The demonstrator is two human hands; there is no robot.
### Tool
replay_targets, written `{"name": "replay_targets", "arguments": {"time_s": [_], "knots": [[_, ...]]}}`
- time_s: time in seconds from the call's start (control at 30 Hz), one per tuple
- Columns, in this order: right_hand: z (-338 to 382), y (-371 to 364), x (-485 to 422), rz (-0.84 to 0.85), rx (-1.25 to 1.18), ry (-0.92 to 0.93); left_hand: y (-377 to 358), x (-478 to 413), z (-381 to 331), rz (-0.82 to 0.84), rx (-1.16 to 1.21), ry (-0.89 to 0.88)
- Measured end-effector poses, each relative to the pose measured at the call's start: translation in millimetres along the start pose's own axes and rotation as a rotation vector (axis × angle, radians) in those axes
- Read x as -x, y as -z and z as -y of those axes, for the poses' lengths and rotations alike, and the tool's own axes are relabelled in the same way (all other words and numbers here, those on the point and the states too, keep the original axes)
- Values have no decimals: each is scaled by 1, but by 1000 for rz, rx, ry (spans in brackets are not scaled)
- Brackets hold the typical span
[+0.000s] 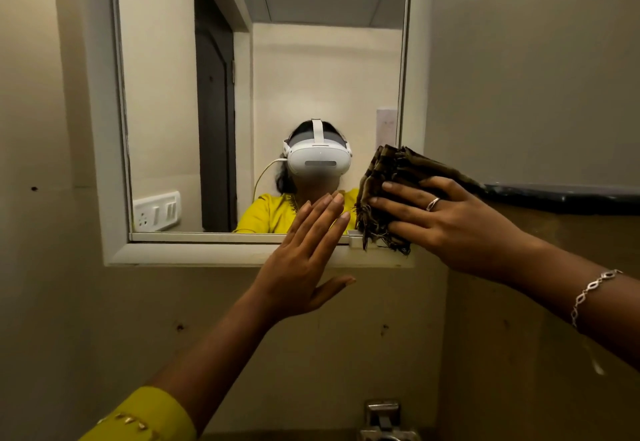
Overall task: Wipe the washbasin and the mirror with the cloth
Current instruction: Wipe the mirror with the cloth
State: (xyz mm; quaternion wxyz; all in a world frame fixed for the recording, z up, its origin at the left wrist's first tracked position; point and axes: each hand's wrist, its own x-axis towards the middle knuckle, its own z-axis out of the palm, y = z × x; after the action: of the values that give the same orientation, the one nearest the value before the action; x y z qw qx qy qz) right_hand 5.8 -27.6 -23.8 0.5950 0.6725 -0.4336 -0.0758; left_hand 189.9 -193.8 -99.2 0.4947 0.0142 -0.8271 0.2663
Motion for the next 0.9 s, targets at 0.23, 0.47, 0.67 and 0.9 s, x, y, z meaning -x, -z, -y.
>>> {"name": "replay_targets", "arguments": {"time_s": [0.23, 0.47, 0.67, 0.9], "knots": [[-4, 6, -4, -36, 103, -151, 2, -2, -4, 8, -12, 23], [-15, 31, -10, -107, -201, -459, 7, -4, -9, 14, 138, 125], [-17, 81, -8, -200, -1123, -765, 33, -28, -35, -156, 433, 288], [-11, 101, 0, -15, -2077, -883, 98, -72, -62, -82, 1119, 537]]}}
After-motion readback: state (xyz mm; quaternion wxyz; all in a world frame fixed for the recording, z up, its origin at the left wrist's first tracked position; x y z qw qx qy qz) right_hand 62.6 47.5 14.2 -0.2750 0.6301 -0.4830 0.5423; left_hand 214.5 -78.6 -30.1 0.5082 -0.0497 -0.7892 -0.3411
